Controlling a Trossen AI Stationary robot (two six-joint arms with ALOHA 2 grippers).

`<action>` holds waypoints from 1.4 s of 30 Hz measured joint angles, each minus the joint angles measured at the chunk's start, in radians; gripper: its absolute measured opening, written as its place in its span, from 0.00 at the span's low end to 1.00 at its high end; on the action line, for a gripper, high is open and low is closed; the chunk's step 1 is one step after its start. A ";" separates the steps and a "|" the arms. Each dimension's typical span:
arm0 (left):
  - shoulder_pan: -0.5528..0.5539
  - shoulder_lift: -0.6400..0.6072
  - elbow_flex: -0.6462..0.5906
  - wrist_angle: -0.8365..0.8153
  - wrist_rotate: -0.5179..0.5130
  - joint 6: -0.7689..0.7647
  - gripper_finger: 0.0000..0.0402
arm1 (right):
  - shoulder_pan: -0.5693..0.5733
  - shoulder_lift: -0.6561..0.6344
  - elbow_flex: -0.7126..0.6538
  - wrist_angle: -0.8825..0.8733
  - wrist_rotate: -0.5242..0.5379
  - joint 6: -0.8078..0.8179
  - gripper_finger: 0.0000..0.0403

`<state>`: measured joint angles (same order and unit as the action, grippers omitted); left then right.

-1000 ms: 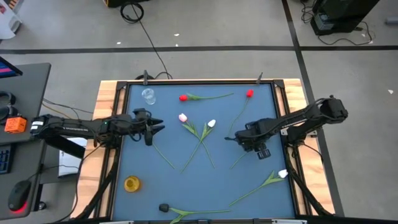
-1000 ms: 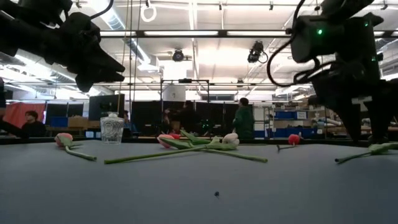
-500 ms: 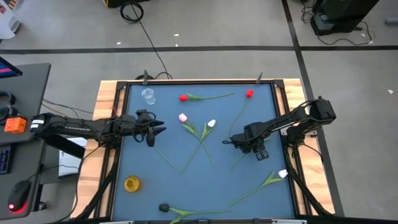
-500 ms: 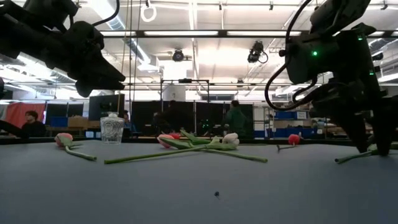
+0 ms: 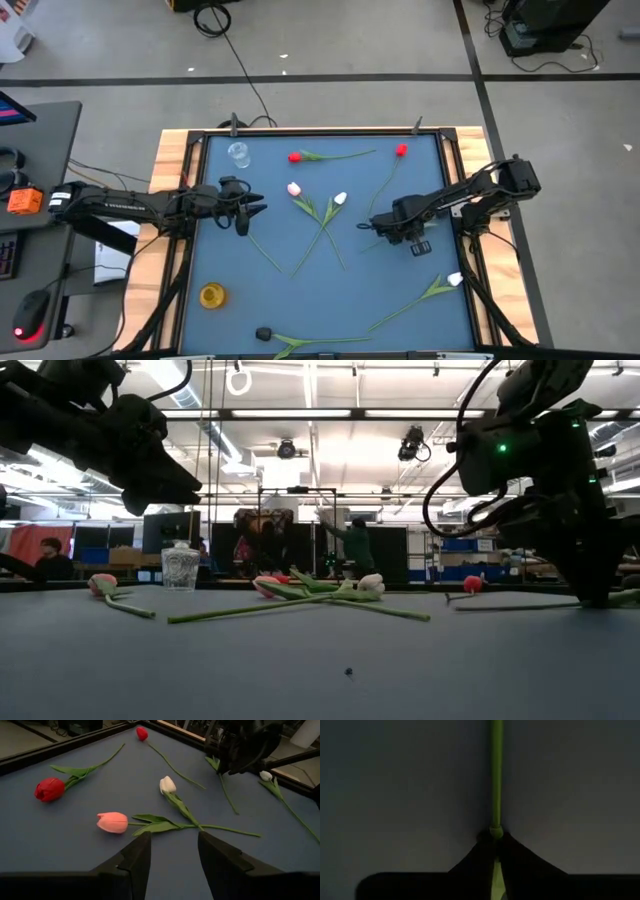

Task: Sort flowers into vase by color
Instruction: Put the top black tulip into the transparent vase

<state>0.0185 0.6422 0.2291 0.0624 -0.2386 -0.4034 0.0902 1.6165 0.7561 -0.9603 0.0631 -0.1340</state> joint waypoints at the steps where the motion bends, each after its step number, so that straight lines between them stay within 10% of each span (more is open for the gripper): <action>1: 0.000 0.000 0.000 0.000 0.000 0.000 0.42 | 0.000 0.000 0.007 -0.003 -0.003 0.012 0.05; 18: 0.000 0.000 0.000 -0.001 -0.029 0.036 0.42 | -0.084 0.003 0.240 -0.027 -0.199 0.346 0.02; 31: 0.000 -0.001 0.000 0.051 -0.027 0.053 0.42 | -0.243 0.001 0.357 -0.027 -0.540 0.765 0.03; 42: 0.000 -0.001 0.118 0.016 -0.027 0.243 0.42 | -0.359 0.001 0.364 0.350 -0.876 1.298 0.03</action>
<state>0.0185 0.6416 0.3474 0.0781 -0.2658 -0.1608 -0.2689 1.6176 1.1202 -0.6100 -0.8130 1.1637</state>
